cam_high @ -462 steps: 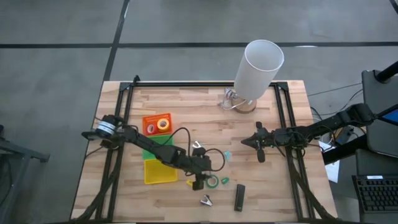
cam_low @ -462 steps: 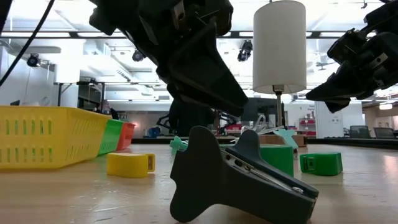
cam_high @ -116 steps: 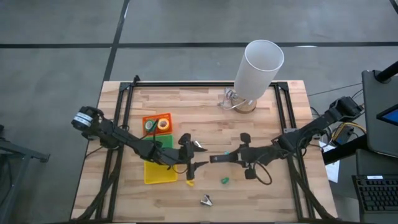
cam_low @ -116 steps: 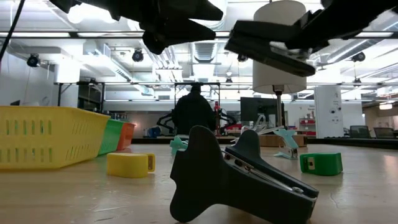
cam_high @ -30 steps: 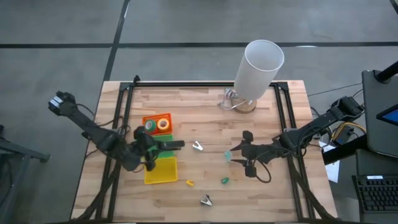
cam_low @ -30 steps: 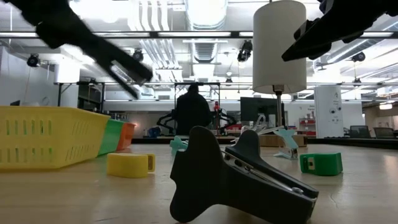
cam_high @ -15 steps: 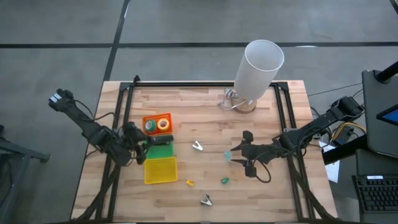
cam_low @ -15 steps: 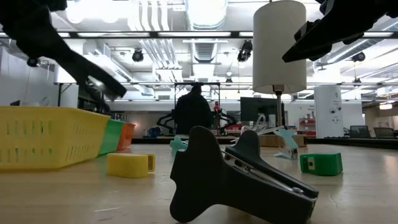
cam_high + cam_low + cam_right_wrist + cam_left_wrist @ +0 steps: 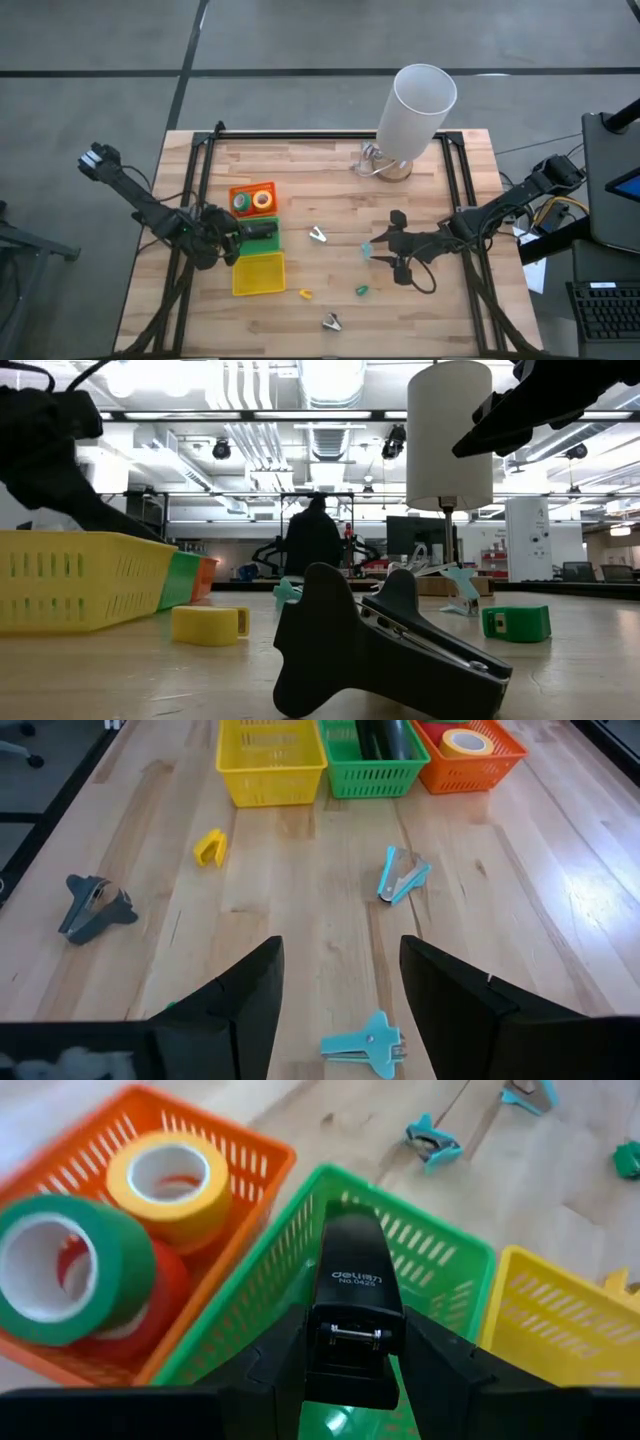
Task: Pick and place Stapler, Stapler remover, tape
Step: Put the black stapler into the green basket, then put the green stapler into the green basket
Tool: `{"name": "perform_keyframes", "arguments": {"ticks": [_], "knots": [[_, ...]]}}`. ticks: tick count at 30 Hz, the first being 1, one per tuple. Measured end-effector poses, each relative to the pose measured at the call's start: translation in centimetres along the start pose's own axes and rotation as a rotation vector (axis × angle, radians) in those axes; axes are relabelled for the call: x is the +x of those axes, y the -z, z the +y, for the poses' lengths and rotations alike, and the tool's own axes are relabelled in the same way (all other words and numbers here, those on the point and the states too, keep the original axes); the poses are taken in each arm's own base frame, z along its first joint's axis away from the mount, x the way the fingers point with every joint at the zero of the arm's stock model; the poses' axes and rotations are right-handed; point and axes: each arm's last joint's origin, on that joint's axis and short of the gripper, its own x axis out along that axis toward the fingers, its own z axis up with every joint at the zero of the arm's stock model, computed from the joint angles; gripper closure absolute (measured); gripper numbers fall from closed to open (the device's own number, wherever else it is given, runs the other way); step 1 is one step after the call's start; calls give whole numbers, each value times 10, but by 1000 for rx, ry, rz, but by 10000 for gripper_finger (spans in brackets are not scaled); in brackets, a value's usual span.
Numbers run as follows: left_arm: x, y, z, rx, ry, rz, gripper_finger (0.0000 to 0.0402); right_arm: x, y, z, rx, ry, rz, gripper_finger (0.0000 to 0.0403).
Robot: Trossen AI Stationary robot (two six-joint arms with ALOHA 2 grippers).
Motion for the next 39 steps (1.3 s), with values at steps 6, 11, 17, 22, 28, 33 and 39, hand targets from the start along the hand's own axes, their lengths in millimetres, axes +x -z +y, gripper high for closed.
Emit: {"name": "perform_keyframes", "arguments": {"ticks": [6,11,17,22,28,33,39], "knots": [[3,6,4,-44,-6,53,219,0,0,0,0,2,-1,209],[3,6,5,-60,-12,48,173,0,0,0,0,8,-3,209],[1,3,1,-131,40,24,160,0,0,0,-7,8,-3,209],[-3,-11,-13,-134,157,-137,161,0,1,-1,-16,11,-2,209],[-14,-38,-49,-52,386,-410,161,1,3,-1,-18,12,3,209],[-9,-43,-72,54,434,-512,161,2,7,-2,-19,15,14,209],[14,-37,-97,105,374,-456,163,4,22,-4,17,8,60,209]]}}
